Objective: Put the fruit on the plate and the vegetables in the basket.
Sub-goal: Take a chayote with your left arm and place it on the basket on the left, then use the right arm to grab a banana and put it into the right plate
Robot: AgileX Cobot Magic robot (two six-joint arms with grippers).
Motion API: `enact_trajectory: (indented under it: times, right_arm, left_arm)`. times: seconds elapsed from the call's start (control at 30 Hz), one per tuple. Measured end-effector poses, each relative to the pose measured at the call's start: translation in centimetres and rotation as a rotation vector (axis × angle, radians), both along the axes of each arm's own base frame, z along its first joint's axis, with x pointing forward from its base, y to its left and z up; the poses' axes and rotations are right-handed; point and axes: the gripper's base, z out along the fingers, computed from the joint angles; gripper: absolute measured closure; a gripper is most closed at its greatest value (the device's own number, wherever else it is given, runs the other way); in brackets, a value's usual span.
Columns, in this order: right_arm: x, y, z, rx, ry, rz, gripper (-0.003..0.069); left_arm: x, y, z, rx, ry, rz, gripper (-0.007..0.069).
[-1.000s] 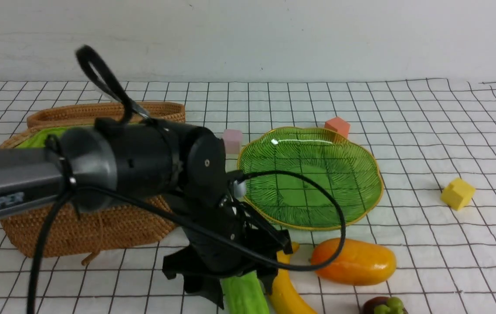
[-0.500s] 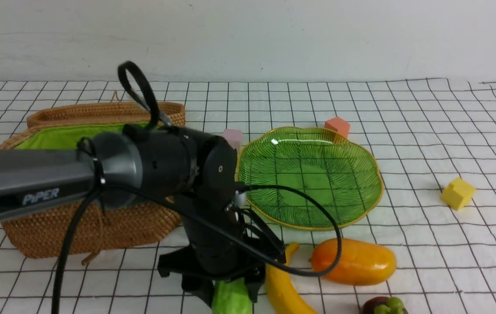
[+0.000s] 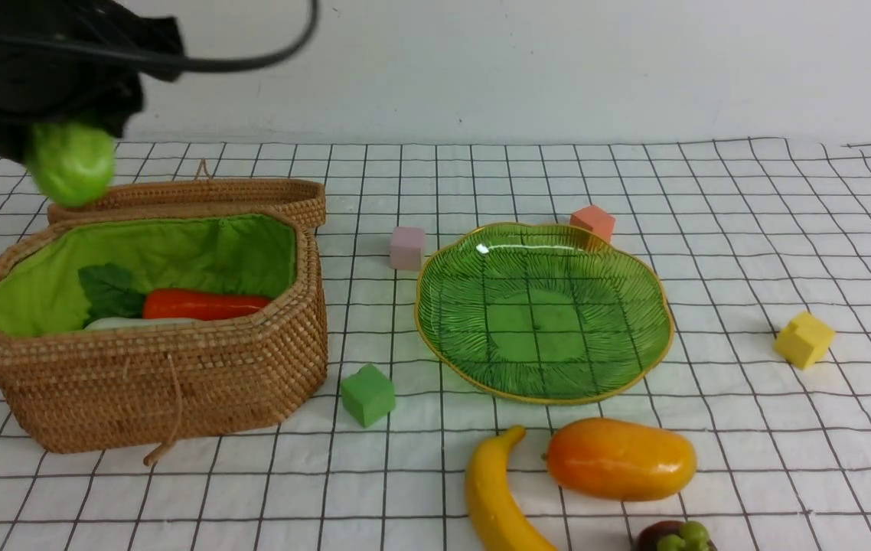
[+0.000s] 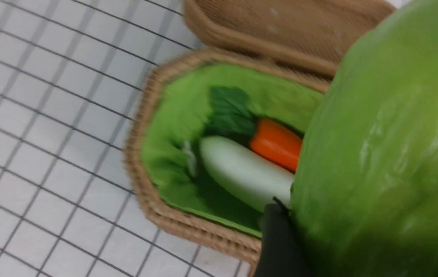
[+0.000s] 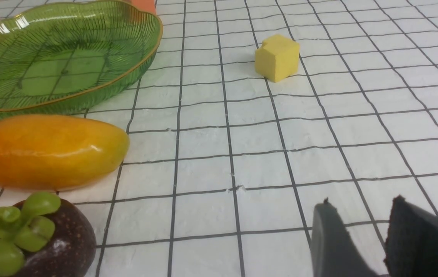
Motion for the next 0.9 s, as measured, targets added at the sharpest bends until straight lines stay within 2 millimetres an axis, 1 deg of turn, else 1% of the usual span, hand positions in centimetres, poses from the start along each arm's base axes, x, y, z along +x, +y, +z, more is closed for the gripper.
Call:
enact_trajectory:
  times: [0.03,0.07,0.13,0.17,0.2,0.23,0.27,0.33,0.4,0.43,0.47,0.5,0.53,0.57,0.63,0.73,0.77,0.8,0.83,0.87,0.9]
  right_arm:
    - [0.0,0.0,0.0,0.000,0.000,0.000,0.0420]
    - [0.0,0.0,0.0,0.000,0.000,0.000,0.0420]
    - [0.0,0.0,0.0,0.000,0.000,0.000,0.0420]
    - [0.0,0.0,0.0,0.000,0.000,0.000,0.0420]
    - [0.0,0.0,0.0,0.000,0.000,0.000,0.0420]
    - [0.0,0.0,0.0,0.000,0.000,0.000,0.0420]
    - [0.0,0.0,0.0,0.000,0.000,0.000,0.0420]
    - [0.0,0.0,0.0,0.000,0.000,0.000,0.0420]
    - [0.0,0.0,0.0,0.000,0.000,0.000,0.0420]
    - [0.0,0.0,0.0,0.000,0.000,0.000,0.0420]
    - [0.0,0.0,0.0,0.000,0.000,0.000,0.0420]
    - [0.0,0.0,0.0,0.000,0.000,0.000,0.0420]
    - [0.0,0.0,0.0,0.000,0.000,0.000,0.0420]
    - [0.0,0.0,0.0,0.000,0.000,0.000,0.0420]
    - [0.0,0.0,0.0,0.000,0.000,0.000,0.0420]
    - [0.0,0.0,0.0,0.000,0.000,0.000,0.0420]
    - [0.0,0.0,0.0,0.000,0.000,0.000,0.0420]
    - [0.0,0.0,0.0,0.000,0.000,0.000,0.0420]
    - [0.0,0.0,0.0,0.000,0.000,0.000,0.0420]
    - [0.0,0.0,0.0,0.000,0.000,0.000,0.0420]
    - [0.0,0.0,0.0,0.000,0.000,0.000,0.0420]
  left_arm:
    - [0.1,0.1,-0.1,-0.003,0.001,0.010,0.0186]
    - [0.9,1.0,-0.8,-0.044,0.011,0.085,0.0186]
    - [2.0,1.3,-2.2,-0.092,0.054,0.130,0.0186]
    - [2.0,1.4,-2.3,-0.099,0.055,0.133,0.0186]
    - [3.0,1.5,-3.7,-0.133,0.100,0.158,0.0186]
    - [3.3,1.4,-4.1,-0.149,0.115,0.162,0.0186]
    - [4.3,1.4,-5.8,-0.187,0.171,0.182,0.0186]
    - [5.2,1.2,-7.4,-0.234,0.229,0.194,0.0179]
    - [6.0,0.9,-8.9,-0.271,0.284,0.187,0.0144]
    - [6.2,0.8,-9.3,-0.279,0.300,0.176,0.0116]
    - [6.4,0.5,-9.7,-0.287,0.320,0.157,0.0085]
    - [6.4,0.5,-9.7,-0.287,0.323,0.149,0.0078]
    - [6.5,0.1,-9.9,-0.304,0.340,0.116,0.0039]
    - [6.6,0.0,-9.7,-0.309,0.344,0.085,0.0013]
    - [6.6,-0.3,-9.0,-0.317,0.335,0.026,-0.0010]
    - [6.4,-0.5,-7.9,-0.325,0.316,-0.038,-0.0006]
    - [5.6,-0.7,-6.6,-0.339,0.294,-0.087,0.0012]
    - [5.5,-0.7,-6.4,-0.338,0.292,-0.098,0.0015]
    - [4.3,-0.7,-4.6,-0.347,0.253,-0.156,0.0050]
    - [3.3,-0.7,-3.3,-0.353,0.223,-0.197,0.0079]
    - [1.9,-0.5,-1.4,-0.357,0.174,-0.241,0.0118]
